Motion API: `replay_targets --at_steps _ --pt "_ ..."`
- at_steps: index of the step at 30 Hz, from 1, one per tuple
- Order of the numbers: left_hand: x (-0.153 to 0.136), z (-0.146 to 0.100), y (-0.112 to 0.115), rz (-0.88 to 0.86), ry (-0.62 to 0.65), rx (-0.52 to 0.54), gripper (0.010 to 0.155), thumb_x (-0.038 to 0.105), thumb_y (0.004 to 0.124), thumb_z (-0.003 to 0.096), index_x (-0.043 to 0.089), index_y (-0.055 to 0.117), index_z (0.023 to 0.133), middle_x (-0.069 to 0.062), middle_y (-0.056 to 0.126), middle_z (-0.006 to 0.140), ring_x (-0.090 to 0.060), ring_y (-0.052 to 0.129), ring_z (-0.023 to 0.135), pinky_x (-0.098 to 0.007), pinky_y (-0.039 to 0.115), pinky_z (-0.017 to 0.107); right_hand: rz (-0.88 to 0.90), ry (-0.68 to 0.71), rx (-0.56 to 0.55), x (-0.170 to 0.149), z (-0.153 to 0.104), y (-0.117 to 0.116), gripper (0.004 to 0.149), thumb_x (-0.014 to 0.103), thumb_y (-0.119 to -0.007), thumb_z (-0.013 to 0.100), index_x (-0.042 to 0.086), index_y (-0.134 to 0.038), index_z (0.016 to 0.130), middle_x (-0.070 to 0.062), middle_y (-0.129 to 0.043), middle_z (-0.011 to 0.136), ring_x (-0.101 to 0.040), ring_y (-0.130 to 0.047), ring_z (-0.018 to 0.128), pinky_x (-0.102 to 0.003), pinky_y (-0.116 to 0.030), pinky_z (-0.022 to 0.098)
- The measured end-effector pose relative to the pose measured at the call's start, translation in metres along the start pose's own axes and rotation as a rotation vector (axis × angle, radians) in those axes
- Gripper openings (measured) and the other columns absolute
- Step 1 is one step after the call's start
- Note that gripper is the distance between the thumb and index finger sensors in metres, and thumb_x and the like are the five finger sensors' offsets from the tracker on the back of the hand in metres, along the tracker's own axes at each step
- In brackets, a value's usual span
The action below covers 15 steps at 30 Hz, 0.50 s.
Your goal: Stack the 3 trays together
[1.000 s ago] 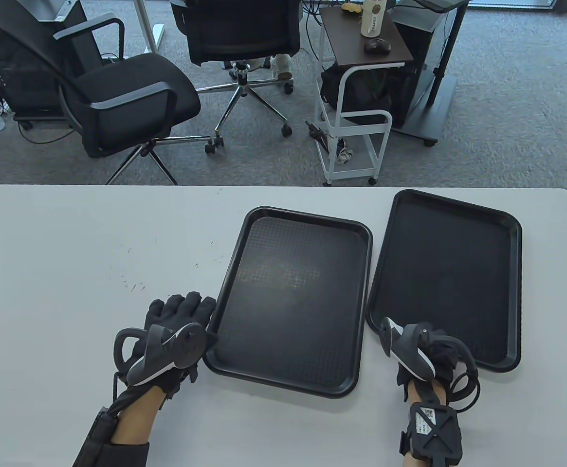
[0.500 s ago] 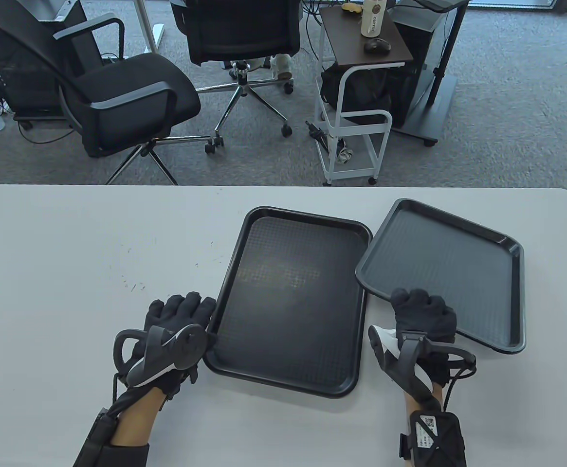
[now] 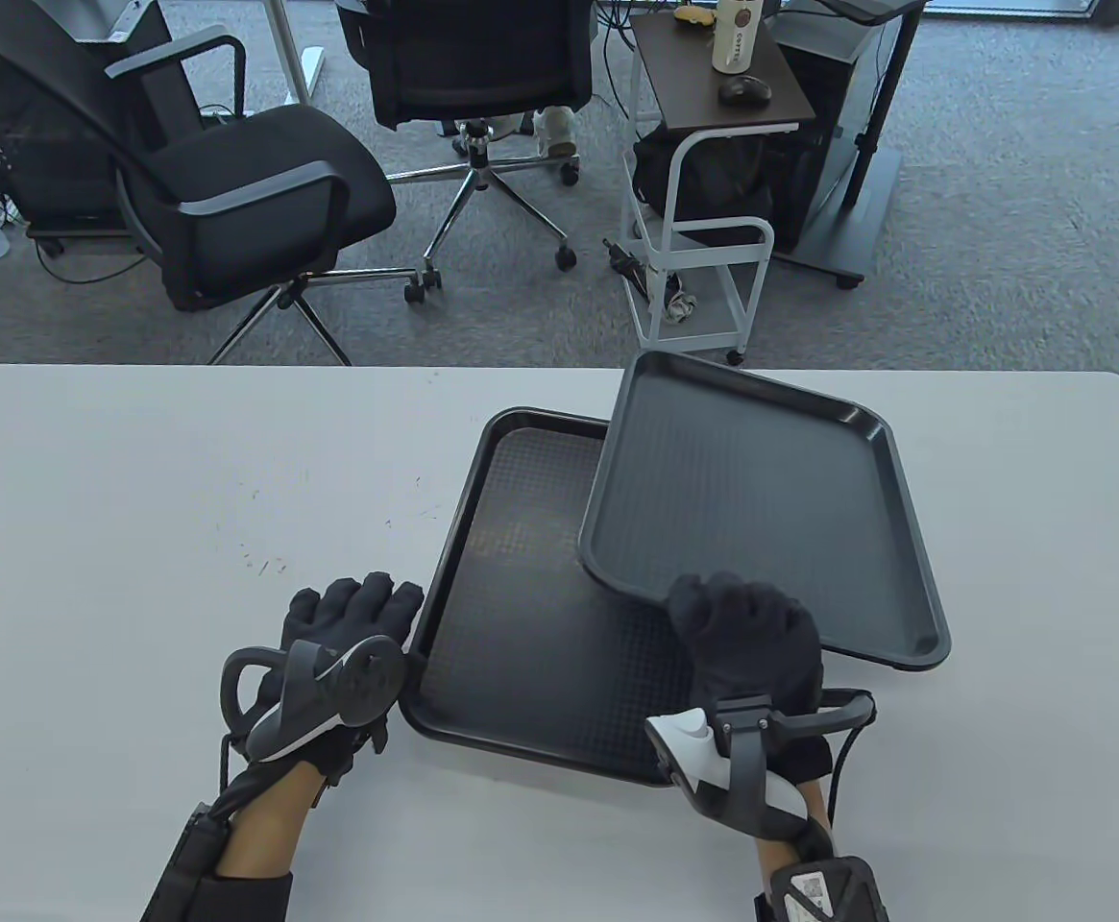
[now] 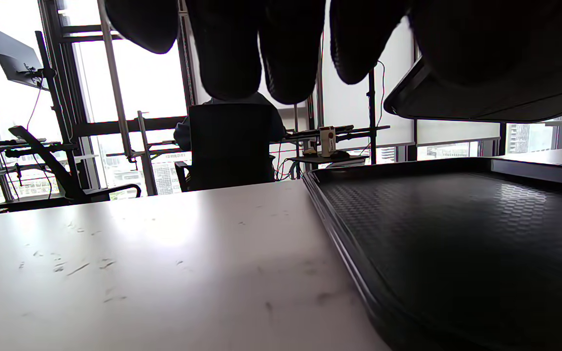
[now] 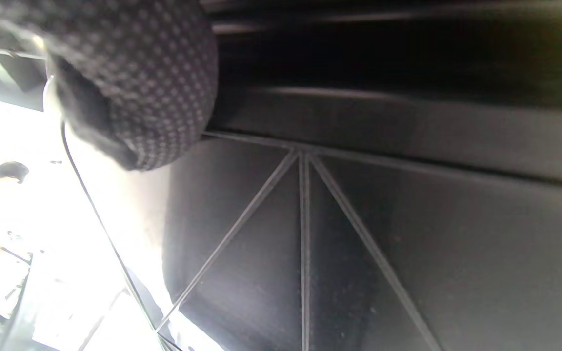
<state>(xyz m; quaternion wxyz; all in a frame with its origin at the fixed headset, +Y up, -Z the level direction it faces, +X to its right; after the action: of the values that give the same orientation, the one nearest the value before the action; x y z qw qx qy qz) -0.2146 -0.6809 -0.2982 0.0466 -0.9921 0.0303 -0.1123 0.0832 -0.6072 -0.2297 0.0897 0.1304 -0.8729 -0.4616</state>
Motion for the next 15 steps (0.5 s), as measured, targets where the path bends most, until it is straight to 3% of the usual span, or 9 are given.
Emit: replay_targets --at_steps 9,15 --pt "-0.003 0.000 -0.001 -0.001 -0.009 -0.001 0.071 0.058 0.080 0.0408 0.037 0.069 0.108 0.001 0.074 0.117 -0.034 0.076 0.109 -0.059 0.056 0.079 0.037 0.171 -0.010 0.054 -0.002 0.006 0.053 0.041 -0.098 0.026 0.039 -0.079 0.076 0.005 -0.094 0.068 -0.018 -0.099 0.050 -0.039 -0.090 0.039" --pt "-0.006 0.000 -0.001 -0.010 -0.018 -0.004 0.071 0.058 0.080 0.0408 0.038 0.069 0.108 0.001 0.074 0.117 -0.034 0.077 0.109 -0.060 0.056 0.079 0.041 0.235 0.006 0.073 -0.007 0.005 0.053 0.042 -0.098 0.027 0.039 -0.079 0.077 0.005 -0.094 0.068 -0.017 -0.099 0.050 -0.039 -0.090 0.039"
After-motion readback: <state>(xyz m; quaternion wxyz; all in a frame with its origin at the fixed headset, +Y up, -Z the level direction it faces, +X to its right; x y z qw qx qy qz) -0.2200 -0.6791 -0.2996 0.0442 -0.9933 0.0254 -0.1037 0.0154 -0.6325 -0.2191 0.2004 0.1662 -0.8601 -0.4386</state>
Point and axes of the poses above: the tracker on the back of each hand, its own x axis roughly to the thumb side, its own z axis roughly from the wrist to the fingertips, y = z × x, the point moved 2 cm from there along z, roughly from the wrist to the fingertips
